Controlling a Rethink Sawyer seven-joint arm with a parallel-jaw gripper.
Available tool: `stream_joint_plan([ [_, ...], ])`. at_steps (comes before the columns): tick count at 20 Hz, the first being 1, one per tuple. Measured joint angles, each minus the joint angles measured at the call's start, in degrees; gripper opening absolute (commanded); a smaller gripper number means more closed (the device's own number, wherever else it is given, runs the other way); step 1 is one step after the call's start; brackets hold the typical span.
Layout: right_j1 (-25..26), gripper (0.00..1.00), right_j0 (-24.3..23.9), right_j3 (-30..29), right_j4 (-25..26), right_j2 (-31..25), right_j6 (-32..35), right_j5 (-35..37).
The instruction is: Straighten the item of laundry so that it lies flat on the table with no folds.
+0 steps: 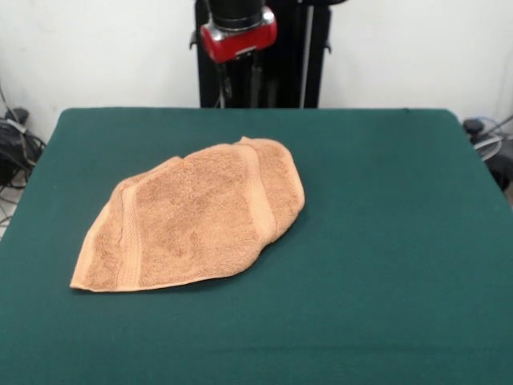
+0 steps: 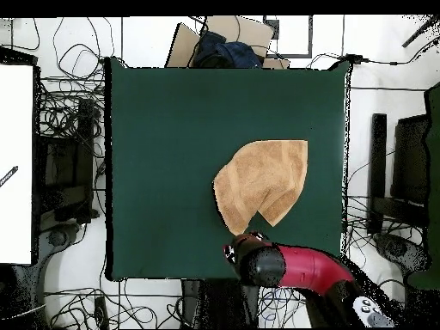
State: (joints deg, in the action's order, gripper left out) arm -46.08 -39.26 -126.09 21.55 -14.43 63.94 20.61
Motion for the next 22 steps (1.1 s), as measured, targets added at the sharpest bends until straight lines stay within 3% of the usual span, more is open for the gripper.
stream_joint_plan([
  [11, 0.02, 1.0, 13.68, -0.46, -10.34, 6.61, 7.14, -10.48],
  [22, -1.93, 1.0, 15.66, -0.22, -13.93, 8.33, 10.42, -11.12],
])
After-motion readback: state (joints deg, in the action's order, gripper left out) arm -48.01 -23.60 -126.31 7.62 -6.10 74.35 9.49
